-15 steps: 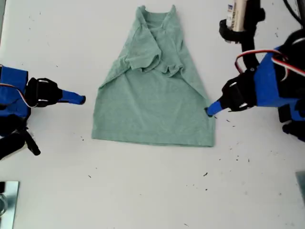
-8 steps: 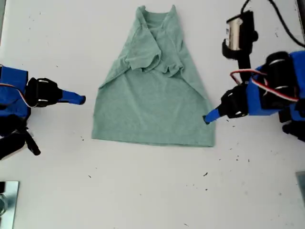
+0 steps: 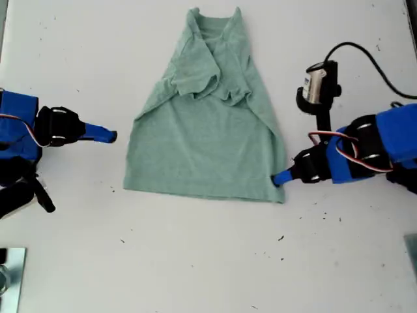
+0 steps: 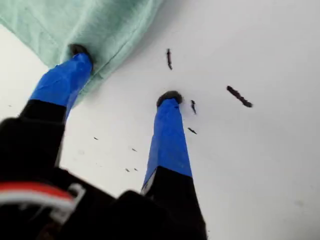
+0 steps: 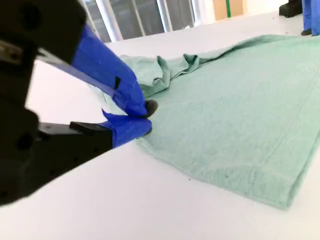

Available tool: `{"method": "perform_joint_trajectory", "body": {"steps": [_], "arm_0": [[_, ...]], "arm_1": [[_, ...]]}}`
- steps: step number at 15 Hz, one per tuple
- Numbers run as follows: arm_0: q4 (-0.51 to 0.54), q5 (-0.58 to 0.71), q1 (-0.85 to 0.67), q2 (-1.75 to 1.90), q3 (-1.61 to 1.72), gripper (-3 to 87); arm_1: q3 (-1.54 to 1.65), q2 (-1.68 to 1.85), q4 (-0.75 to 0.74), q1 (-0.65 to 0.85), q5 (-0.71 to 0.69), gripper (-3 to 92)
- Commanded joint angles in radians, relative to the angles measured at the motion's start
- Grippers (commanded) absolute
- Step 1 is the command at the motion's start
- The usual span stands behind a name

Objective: Fold t shirt

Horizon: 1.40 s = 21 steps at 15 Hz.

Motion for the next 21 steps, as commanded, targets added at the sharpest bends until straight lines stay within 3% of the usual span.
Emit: {"method": "perform_joint_trajectory", "body": {"steps": [1,4,7,10,13,17,21], "arm_0": [[-0.005,0.006,0.006,0.006,0.012,-0.2],[-0.005,0.011,0.000,0.006,0.012,-0.2],[-0.005,0.015,-0.012,0.006,0.012,-0.2],[-0.003,0.018,-0.015,0.011,0.012,-0.2],[-0.003,0.020,-0.015,0.012,0.012,-0.2],[-0.002,0.021,-0.005,0.014,0.012,-0.2],[0.000,0.021,0.003,0.017,0.012,-0.2]], "arm_1": [[-0.031,-0.031,0.020,-0.014,-0.006,27.6],[-0.143,0.055,0.215,0.009,-0.040,27.9],[-0.503,0.149,0.574,0.032,-0.092,28.9],[-0.686,0.140,0.678,0.044,-0.117,29.1],[-0.637,0.100,0.632,0.044,-0.107,29.2],[-0.391,0.006,0.357,0.060,-0.101,28.8],[-0.258,-0.100,0.189,0.058,-0.089,25.8]]}}
